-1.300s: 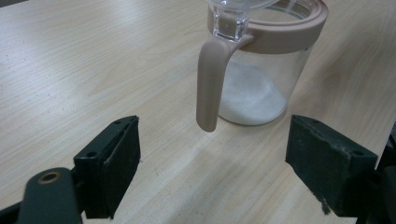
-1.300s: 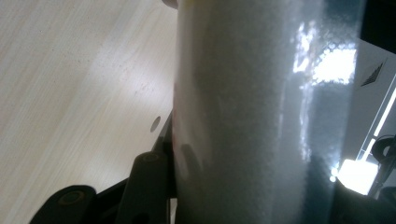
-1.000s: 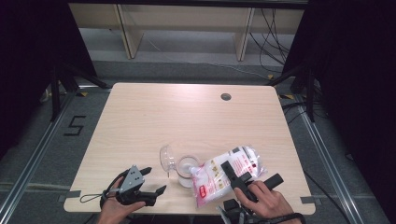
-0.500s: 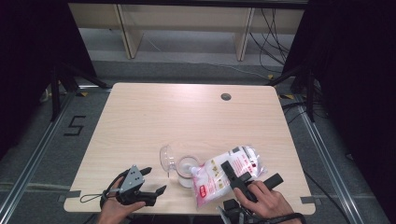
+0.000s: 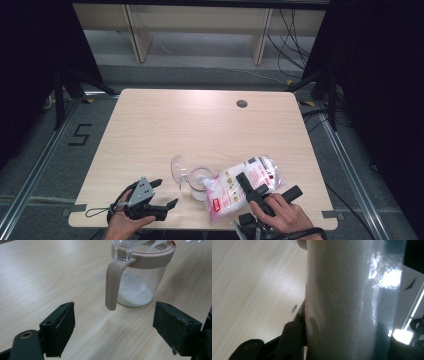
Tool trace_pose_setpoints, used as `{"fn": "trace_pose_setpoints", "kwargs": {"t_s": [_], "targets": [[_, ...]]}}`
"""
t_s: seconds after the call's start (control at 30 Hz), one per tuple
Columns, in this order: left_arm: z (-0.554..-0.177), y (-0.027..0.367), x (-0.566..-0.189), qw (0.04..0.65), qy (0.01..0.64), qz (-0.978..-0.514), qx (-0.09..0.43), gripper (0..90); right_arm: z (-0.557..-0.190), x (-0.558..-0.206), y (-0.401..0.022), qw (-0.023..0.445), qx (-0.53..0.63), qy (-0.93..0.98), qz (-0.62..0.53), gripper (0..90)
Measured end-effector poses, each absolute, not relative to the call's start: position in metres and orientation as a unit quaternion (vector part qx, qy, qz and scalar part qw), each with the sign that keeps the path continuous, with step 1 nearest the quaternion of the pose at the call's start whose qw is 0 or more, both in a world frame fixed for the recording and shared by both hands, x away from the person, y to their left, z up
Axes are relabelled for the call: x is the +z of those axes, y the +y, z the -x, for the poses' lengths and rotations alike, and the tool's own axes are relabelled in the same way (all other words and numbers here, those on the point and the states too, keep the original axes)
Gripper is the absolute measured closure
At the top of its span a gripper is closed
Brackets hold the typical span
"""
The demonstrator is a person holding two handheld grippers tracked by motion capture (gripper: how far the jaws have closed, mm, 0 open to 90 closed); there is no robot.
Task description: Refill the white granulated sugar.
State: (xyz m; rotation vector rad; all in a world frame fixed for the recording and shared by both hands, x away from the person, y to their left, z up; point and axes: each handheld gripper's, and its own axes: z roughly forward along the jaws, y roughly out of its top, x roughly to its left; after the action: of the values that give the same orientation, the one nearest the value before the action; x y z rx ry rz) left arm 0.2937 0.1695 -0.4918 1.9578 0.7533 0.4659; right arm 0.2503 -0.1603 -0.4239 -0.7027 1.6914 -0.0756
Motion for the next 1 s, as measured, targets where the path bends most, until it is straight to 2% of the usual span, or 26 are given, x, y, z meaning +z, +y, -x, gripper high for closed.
{"fn": "trace_pose_setpoints", "kwargs": {"t_s": [1.0], "targets": [[-0.294,0.169,-0.492,0.48,0.31,-0.798,0.191,17.4,-0.259,-0.423,-0.164,0.613,-0.025,0.737,0.285,66.0]]}}
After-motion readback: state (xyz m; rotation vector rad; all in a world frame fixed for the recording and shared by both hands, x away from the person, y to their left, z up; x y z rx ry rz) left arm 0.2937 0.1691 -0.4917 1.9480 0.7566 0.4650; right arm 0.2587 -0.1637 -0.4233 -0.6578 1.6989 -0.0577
